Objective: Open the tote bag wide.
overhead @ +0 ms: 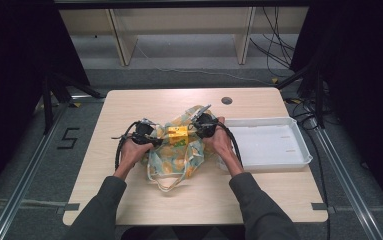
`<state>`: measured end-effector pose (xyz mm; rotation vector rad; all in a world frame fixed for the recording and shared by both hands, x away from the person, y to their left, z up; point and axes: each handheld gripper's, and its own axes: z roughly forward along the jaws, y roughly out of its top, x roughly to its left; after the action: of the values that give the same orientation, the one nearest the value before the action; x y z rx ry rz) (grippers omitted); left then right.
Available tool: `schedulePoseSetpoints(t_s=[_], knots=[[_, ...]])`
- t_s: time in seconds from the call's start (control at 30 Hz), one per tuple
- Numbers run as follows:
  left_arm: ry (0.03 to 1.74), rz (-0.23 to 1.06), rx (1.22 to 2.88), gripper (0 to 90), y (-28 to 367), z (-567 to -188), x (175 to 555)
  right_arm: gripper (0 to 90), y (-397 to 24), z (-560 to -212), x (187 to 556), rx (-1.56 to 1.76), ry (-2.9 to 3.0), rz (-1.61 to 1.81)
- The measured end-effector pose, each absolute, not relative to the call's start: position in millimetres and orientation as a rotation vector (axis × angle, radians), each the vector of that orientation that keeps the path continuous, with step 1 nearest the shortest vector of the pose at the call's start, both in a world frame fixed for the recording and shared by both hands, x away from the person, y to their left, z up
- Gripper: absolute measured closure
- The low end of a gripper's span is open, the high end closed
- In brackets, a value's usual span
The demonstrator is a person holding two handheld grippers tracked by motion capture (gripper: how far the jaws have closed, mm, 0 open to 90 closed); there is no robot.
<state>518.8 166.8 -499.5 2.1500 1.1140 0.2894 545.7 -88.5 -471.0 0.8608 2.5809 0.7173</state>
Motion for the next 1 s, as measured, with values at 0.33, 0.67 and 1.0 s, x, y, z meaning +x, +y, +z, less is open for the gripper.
schedulePoseSetpoints(t_s=[0.33,0.67,1.0], knots=[[1.088,0.288,2.121,61.8,174.1,-482.9,505.5,57.7,-96.3,-463.5,538.2,0.921,2.516,0.822],[1.069,0.355,2.083,39.7,189.8,-450.1,473.2,48.7,-110.5,-429.8,512.7,0.93,2.418,1.025],[0.981,0.361,2.103,54.5,189.2,-441.6,438.5,51.0,-122.7,-432.8,491.0,0.906,2.446,1.011]])
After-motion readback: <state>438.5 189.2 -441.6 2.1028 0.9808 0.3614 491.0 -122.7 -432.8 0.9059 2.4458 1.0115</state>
